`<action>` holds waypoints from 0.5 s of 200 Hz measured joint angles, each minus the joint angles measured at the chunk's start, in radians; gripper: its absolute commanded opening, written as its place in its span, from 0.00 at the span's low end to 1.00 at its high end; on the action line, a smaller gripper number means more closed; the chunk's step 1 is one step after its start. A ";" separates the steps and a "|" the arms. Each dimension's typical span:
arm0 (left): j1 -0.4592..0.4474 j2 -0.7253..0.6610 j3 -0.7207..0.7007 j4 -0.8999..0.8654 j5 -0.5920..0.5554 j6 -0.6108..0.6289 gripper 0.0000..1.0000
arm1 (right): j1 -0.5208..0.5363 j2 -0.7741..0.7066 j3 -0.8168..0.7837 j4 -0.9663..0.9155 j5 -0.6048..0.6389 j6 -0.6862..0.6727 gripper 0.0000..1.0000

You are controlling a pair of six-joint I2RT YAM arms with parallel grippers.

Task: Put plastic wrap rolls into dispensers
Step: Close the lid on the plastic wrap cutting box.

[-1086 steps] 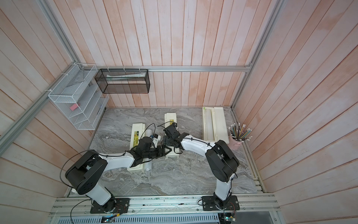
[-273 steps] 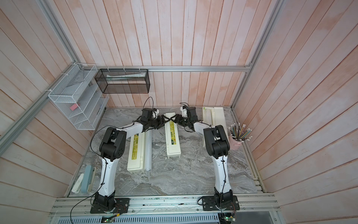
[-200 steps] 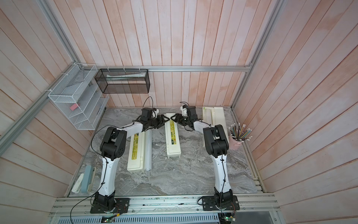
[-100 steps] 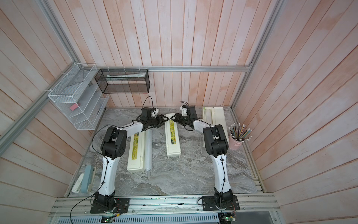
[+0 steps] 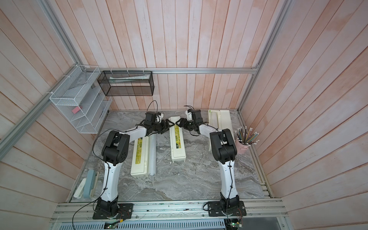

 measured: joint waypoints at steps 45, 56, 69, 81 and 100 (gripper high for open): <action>-0.004 -0.158 -0.185 0.047 0.010 0.011 1.00 | 0.000 -0.136 -0.140 -0.034 0.051 -0.018 0.83; -0.003 -0.206 -0.238 0.076 0.019 0.011 1.00 | 0.000 -0.177 -0.181 -0.034 0.060 -0.018 0.84; -0.004 -0.256 -0.284 0.098 0.026 0.017 1.00 | 0.000 -0.229 -0.234 -0.030 0.067 -0.017 0.85; -0.007 -0.297 -0.313 0.107 0.025 0.028 1.00 | 0.000 -0.274 -0.281 -0.027 0.071 -0.016 0.85; -0.016 -0.343 -0.325 0.084 -0.006 0.056 1.00 | 0.000 -0.333 -0.345 -0.020 0.073 -0.014 0.85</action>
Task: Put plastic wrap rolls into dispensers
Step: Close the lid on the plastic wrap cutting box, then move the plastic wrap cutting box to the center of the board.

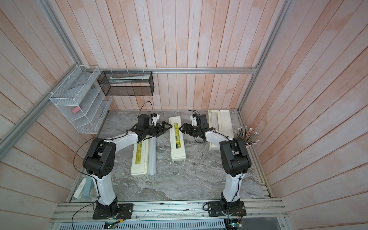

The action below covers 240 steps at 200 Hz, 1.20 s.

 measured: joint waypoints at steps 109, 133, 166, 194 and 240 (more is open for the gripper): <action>-0.095 -0.047 -0.011 -0.269 -0.319 0.076 0.96 | 0.001 -0.133 -0.160 0.058 0.019 0.038 0.84; -0.098 -0.047 -0.013 -0.305 -0.362 0.076 0.96 | 0.001 -0.133 -0.170 0.060 0.019 0.045 0.84; -0.100 -0.047 -0.018 -0.313 -0.360 0.070 0.96 | 0.003 -0.133 -0.170 0.068 0.019 0.053 0.83; -0.103 -0.044 -0.048 -0.289 -0.336 0.053 0.95 | 0.015 -0.133 -0.170 0.071 0.019 0.054 0.83; -0.113 -0.016 -0.065 -0.263 -0.312 0.026 0.95 | 0.028 -0.132 -0.170 0.072 0.015 0.054 0.83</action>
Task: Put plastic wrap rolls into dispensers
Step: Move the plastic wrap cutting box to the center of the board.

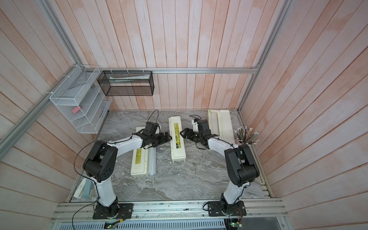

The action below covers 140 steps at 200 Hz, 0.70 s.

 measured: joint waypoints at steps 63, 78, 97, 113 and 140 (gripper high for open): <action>-0.024 0.045 0.000 0.090 0.064 -0.040 0.94 | 0.008 0.058 0.000 0.029 -0.035 0.010 0.79; -0.032 0.058 0.005 0.109 0.079 -0.050 0.94 | 0.008 0.072 0.000 0.029 -0.040 0.011 0.78; -0.033 0.077 0.025 0.112 0.097 -0.056 0.94 | -0.001 0.075 -0.002 0.031 -0.036 0.012 0.77; -0.032 0.098 0.051 0.111 0.105 -0.057 0.94 | -0.004 0.075 -0.011 0.037 -0.024 0.010 0.76; -0.032 0.143 0.116 0.101 0.108 -0.056 0.93 | -0.013 0.067 -0.031 0.047 -0.002 0.010 0.76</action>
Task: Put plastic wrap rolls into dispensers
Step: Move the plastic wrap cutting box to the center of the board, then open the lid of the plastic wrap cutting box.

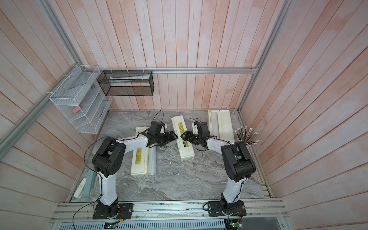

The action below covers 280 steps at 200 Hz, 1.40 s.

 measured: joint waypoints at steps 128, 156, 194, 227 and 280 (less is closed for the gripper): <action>-0.026 0.080 0.107 -0.008 0.027 0.055 0.94 | -0.025 -0.134 -0.066 -0.074 0.082 -0.005 0.85; -0.035 0.037 0.034 0.024 0.050 0.062 0.94 | -0.056 -0.176 -0.066 -0.075 0.064 -0.019 0.85; -0.039 0.023 0.002 0.047 0.068 0.061 0.94 | -0.066 -0.204 -0.066 -0.076 0.040 -0.041 0.84; -0.039 0.023 0.002 0.048 0.068 0.061 0.94 | -0.066 -0.204 -0.066 -0.079 0.013 -0.056 0.84; -0.039 0.024 0.002 0.051 0.069 0.061 0.94 | -0.066 -0.199 -0.076 -0.061 -0.049 -0.056 0.84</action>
